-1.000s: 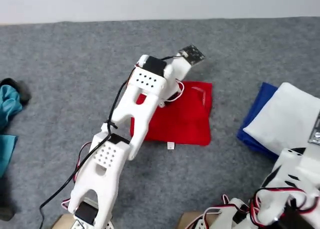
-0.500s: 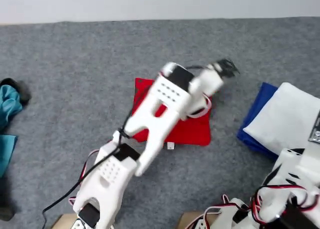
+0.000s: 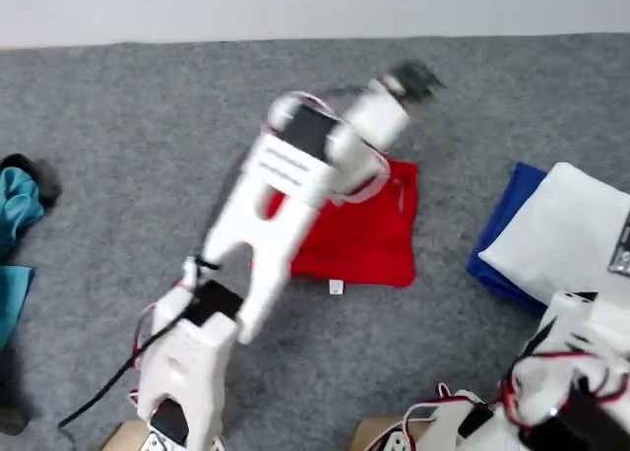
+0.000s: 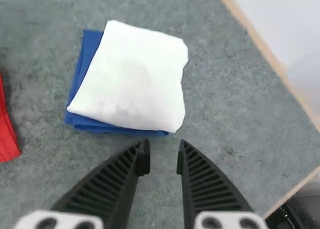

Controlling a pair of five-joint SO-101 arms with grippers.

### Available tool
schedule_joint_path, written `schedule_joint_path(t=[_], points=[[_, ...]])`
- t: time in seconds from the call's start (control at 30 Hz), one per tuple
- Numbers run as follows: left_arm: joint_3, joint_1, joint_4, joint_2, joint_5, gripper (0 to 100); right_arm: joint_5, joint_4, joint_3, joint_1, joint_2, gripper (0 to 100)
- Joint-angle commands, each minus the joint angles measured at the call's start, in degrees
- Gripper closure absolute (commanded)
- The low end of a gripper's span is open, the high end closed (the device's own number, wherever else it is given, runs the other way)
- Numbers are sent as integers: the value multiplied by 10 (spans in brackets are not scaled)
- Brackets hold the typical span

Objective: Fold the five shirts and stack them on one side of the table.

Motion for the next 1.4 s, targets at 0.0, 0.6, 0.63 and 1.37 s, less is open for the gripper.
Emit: schedule_joint_path(t=[0.0, 0.6, 0.63, 1.37], points=[[-20, -80, 14, -60, 39, 994, 1, -30, 39, -65, -1, 894], [292, -353, 14, -377, 71, 994, -52, -51, -82, -424, 364, 894], [314, -369, 14, -396, 71, 994, -52, -51, -97, -440, 392, 893], [532, -566, 13, -552, 30, 994, -53, -107, -397, -528, 856, 797]])
